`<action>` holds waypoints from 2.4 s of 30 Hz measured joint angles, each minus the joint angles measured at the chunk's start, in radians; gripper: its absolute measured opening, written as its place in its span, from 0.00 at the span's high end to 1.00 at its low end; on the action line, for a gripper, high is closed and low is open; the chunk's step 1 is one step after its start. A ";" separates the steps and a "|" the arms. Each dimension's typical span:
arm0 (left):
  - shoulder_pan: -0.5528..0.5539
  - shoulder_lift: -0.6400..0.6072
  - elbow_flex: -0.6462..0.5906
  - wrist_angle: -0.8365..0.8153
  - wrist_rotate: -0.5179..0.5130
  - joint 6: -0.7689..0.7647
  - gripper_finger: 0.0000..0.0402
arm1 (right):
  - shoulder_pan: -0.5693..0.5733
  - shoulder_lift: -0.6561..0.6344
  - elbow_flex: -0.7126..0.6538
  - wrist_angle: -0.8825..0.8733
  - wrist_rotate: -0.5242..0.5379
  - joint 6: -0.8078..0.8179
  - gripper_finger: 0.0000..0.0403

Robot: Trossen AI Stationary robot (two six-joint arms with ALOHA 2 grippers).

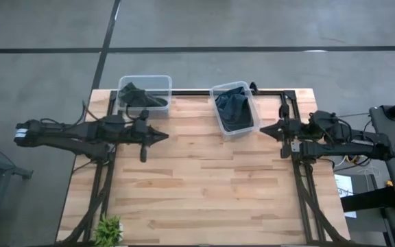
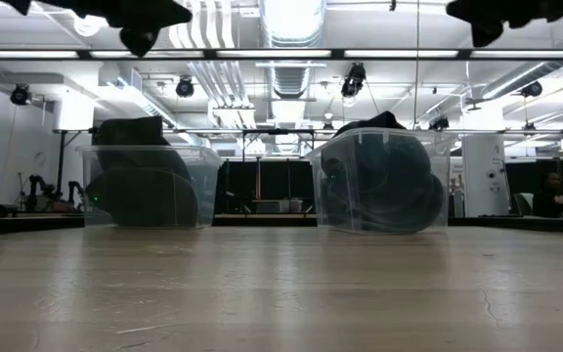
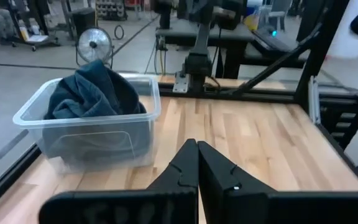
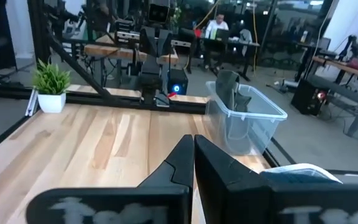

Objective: Pick & Place hat
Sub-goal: Return to Home Position

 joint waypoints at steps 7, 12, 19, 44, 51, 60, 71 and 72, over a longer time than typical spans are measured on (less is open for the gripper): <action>0.000 -0.169 -0.148 0.071 0.002 -0.039 1.00 | 0.000 -0.166 -0.136 0.080 -0.020 0.029 0.98; 0.000 -0.257 -0.272 0.149 -0.007 -0.032 1.00 | 0.000 -0.256 -0.234 0.207 0.112 0.089 0.98; 0.000 -0.333 -0.400 0.266 -0.008 -0.047 1.00 | 0.000 -0.325 -0.379 0.265 0.152 0.091 0.98; 0.000 -0.360 -0.577 0.254 -0.016 -0.039 1.00 | 0.000 -0.362 -0.546 0.327 0.019 0.135 0.98; 0.000 -0.360 -0.636 0.243 -0.016 -0.109 1.00 | 0.000 -0.359 -0.546 0.234 0.030 0.232 0.98; 0.000 -0.360 -0.650 0.154 -0.016 -0.110 1.00 | 0.000 -0.348 -0.546 0.235 0.030 0.201 0.98; 0.000 -0.360 -0.651 0.146 -0.016 -0.110 1.00 | 0.000 -0.345 -0.546 0.235 0.030 0.187 0.98; 0.001 -0.360 -0.651 0.146 -0.016 -0.110 1.00 | 0.000 -0.344 -0.546 0.235 0.030 0.187 0.98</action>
